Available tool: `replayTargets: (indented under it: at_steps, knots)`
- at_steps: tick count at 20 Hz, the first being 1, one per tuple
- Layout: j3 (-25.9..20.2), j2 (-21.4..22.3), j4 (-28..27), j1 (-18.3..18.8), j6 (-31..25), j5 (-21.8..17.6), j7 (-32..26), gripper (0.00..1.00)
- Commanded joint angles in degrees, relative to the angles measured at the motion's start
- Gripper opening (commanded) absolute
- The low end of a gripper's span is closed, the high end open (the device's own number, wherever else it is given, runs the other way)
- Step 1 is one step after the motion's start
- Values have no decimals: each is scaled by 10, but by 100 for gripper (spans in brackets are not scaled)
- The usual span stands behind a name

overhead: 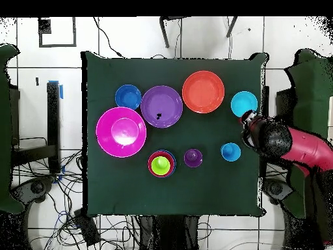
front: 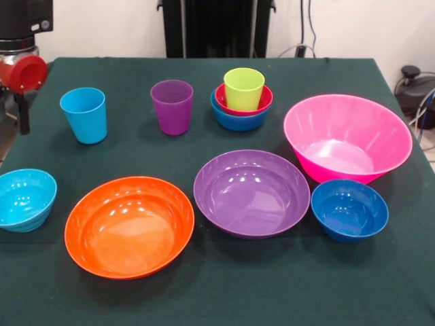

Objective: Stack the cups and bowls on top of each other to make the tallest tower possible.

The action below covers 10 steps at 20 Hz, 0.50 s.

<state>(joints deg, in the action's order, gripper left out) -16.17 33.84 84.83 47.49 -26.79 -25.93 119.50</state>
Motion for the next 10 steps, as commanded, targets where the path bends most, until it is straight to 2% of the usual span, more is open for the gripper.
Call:
replayTargets:
  at_steps: [1, 10]
  knots:
    - [32, -28, -41, -62, -23, 35, 105, 100]
    - [44, -45, -75, -83, -20, 60, 63, 100]
